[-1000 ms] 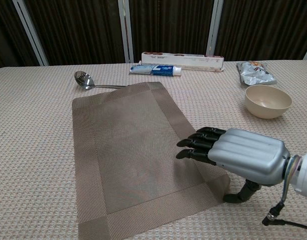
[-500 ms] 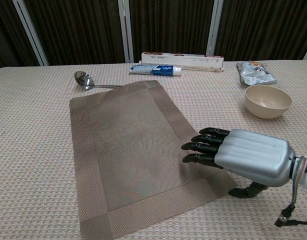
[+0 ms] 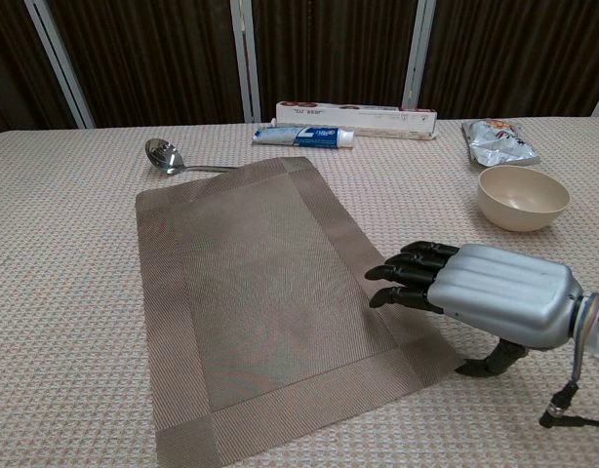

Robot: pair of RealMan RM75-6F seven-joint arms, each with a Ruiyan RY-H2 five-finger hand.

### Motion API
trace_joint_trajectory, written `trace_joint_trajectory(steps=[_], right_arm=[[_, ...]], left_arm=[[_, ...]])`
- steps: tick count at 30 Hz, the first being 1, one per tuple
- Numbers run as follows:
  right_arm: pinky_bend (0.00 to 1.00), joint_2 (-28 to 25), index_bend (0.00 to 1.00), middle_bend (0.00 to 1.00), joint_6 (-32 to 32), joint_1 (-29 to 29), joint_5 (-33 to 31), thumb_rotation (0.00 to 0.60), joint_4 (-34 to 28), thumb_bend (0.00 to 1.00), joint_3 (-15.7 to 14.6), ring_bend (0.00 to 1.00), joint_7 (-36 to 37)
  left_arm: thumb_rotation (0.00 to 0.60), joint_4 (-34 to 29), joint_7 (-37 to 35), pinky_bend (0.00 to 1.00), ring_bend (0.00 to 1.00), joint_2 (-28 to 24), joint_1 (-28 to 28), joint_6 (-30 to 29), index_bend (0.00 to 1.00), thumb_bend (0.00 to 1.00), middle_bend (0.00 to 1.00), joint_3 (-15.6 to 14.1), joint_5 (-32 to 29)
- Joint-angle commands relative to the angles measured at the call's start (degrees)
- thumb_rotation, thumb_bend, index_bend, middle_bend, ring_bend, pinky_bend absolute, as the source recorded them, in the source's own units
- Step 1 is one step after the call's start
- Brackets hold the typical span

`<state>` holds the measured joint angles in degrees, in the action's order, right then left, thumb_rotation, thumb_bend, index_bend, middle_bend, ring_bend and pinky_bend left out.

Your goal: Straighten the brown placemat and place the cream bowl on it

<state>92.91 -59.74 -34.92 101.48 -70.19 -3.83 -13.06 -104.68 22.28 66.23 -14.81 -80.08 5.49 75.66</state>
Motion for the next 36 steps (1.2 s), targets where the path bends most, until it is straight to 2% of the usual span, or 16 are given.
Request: trace_joint_trajectory(steps=[1,6,10,11,12,13,14,15,19,25,36], right_arm=[[0.0,1.63,0.17,0.02,-0.36,-0.2,-0.49,0.6,1.23,0.31,0.52,0.0,0.94],[0.0,2.57,0.22,0.03,-0.81,-0.51,-0.56,0.6,2.13,0.46,0.7,0.0,1.91],[0.0,2.45,0.0,0.06,-2.37,-0.41,0.27,0.6,2.18,0.49,0.16,0.0,3.19],[0.0,2.47,0.05,0.06,-2.63,-0.37,0.39,0.6,2.21,0.5,0.09,0.0,3.43],[0.0,2.51,0.25,0.07,-3.13,-0.3,0.65,0.6,2.37,0.51,-0.05,0.0,3.81],[0.0,2.57,0.39,0.07,-3.7,-0.22,0.94,0.6,2.53,0.51,-0.21,0.0,4.21],[0.0,2.63,0.6,0.07,-4.16,-0.14,1.19,0.6,2.73,0.52,-0.36,0.0,4.54],[0.0,2.7,0.71,0.08,-4.63,-0.07,1.44,0.6,2.94,0.52,-0.52,0.0,4.85],[0.0,2.34,0.69,0.09,-7.3,0.32,3.41,0.6,3.54,0.52,-1.75,0.0,5.99],[0.0,0.16,0.78,0.1,-11.92,1.49,7.28,0.6,4.16,0.52,-4.78,0.0,7.03],[0.0,-6.19,0.78,0.12,-22.29,3.84,15.33,0.6,6.68,0.51,-10.12,0.0,6.77]], left_arm=[[0.6,-0.17,-0.09,0.0,0.0,0.02,0.04,0.15,0.0,0.0,0.0,-0.11,-0.04],[0.6,-0.1,-0.05,0.0,0.0,0.01,0.11,0.23,0.0,0.0,0.0,-0.22,-0.03],[0.6,-0.01,-0.09,0.0,0.0,0.05,0.11,0.27,0.0,0.0,0.0,-0.17,-0.08],[0.6,-0.02,-0.09,0.0,0.0,0.05,0.1,0.27,0.0,0.0,0.0,-0.18,-0.03],[0.6,-0.03,-0.09,0.0,0.0,0.07,0.1,0.26,0.0,0.0,0.0,-0.19,0.04],[0.6,-0.03,-0.05,0.0,0.0,0.08,0.11,0.25,0.0,0.0,0.0,-0.22,0.11],[0.6,-0.03,-0.04,0.0,0.0,0.1,0.12,0.24,0.0,0.0,0.0,-0.25,0.15],[0.6,-0.04,-0.04,0.0,0.0,0.11,0.13,0.24,0.0,0.0,0.0,-0.27,0.19],[0.6,-0.12,-0.06,0.0,0.0,0.11,0.19,0.27,0.0,0.0,0.0,-0.29,0.13],[0.6,-0.27,-0.14,0.0,0.0,0.0,0.27,0.19,0.0,0.0,0.0,-0.29,0.26],[0.6,-0.81,-0.12,0.0,0.0,-0.13,0.41,0.24,0.0,0.0,0.0,-0.6,0.72]])
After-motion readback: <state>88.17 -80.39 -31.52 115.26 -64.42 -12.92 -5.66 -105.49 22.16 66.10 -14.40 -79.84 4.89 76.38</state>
